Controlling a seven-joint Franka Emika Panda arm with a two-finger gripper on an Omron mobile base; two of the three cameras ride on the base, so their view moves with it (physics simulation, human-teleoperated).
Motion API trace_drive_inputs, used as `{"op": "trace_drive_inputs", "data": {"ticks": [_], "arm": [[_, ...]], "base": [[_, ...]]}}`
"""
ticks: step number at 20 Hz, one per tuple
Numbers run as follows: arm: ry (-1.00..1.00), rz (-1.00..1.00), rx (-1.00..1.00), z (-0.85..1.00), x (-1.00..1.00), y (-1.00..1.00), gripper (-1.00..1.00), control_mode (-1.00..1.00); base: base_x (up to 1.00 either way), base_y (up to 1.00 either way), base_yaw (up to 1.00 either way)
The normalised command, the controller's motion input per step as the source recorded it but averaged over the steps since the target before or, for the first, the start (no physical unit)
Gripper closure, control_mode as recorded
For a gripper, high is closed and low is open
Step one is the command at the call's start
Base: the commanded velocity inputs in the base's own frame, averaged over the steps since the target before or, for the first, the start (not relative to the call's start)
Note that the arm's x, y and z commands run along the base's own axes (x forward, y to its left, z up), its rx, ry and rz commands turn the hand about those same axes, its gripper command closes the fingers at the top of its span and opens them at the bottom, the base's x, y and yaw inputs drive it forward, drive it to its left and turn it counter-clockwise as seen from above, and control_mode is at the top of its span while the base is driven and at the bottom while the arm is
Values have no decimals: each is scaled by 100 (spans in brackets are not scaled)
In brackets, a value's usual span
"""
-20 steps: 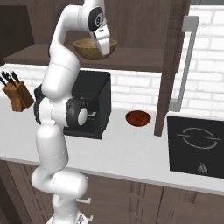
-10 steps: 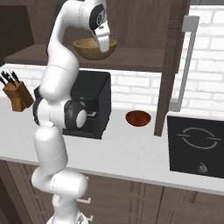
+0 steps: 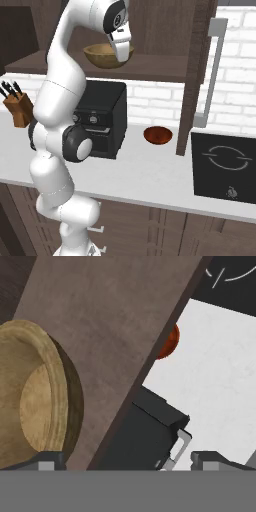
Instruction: Pick up the bowls on the counter and stack them on top of one another in the open cabinet. Place the smaller bowl on top of the larger bowl.
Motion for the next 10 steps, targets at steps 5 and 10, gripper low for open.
{"op": "trace_drive_inputs", "data": {"ticks": [5,10], "arm": [[-8,0,0,0,-97,-17,-100,-100],[0,0,0,-17,-88,-17,-100,-100]], "base": [[0,0,0],[0,0,0]]}}
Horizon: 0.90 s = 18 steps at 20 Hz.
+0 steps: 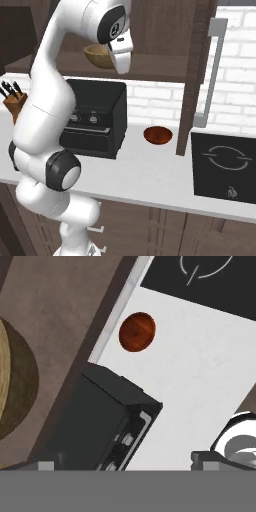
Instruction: Pick up the bowls on the counter and stack them on top of one another in the open cabinet. Place the smaller bowl on top of the larger bowl.
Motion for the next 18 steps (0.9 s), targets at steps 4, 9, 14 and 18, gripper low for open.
{"op": "trace_drive_inputs", "data": {"ticks": [4,9,14,18], "arm": [[6,0,-2,-80,-52,-15,-100,-100],[11,0,-4,-98,-9,-24,-100,-100],[0,0,0,-84,0,-43,-100,-100],[1,0,0,-76,17,-36,-100,-100]], "base": [[0,0,0],[0,0,0],[0,0,0],[0,0,0]]}}
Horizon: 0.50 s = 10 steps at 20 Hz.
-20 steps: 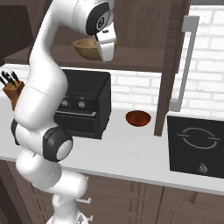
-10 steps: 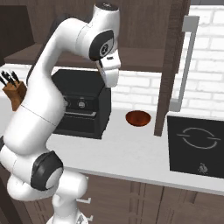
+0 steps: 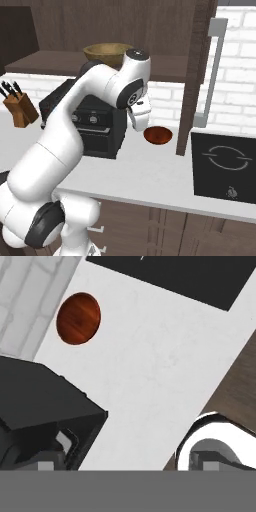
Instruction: Pick up the bowls on the counter and stack them on top of one another in the open cabinet. Place the smaller bowl on top of the larger bowl.
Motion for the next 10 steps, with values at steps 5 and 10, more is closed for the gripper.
{"op": "trace_drive_inputs", "data": {"ticks": [5,10], "arm": [[12,0,0,-23,83,-34,-100,-100],[19,0,0,-28,100,-45,-100,-100]], "base": [[0,0,0],[0,0,0]]}}
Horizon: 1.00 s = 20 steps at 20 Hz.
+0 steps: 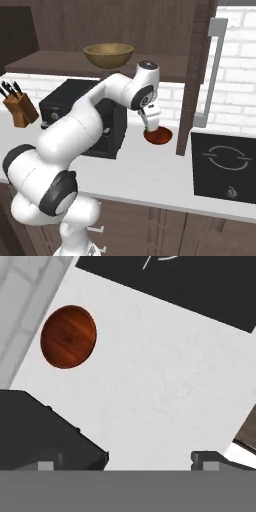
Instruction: Pick up the bowls on the counter and stack them on top of one another in the open cabinet. Place the smaller bowl on top of the larger bowl.
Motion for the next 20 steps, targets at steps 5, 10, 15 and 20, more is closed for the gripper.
{"op": "trace_drive_inputs", "data": {"ticks": [5,10,15,20], "arm": [[10,0,4,-60,77,-56,-100,-100],[0,0,7,-84,31,-32,-100,-100],[-1,0,3,-65,7,-5,-100,-100],[0,0,0,-37,5,0,-100,-100]], "base": [[0,0,0],[0,0,0],[0,0,0],[0,0,0]]}}
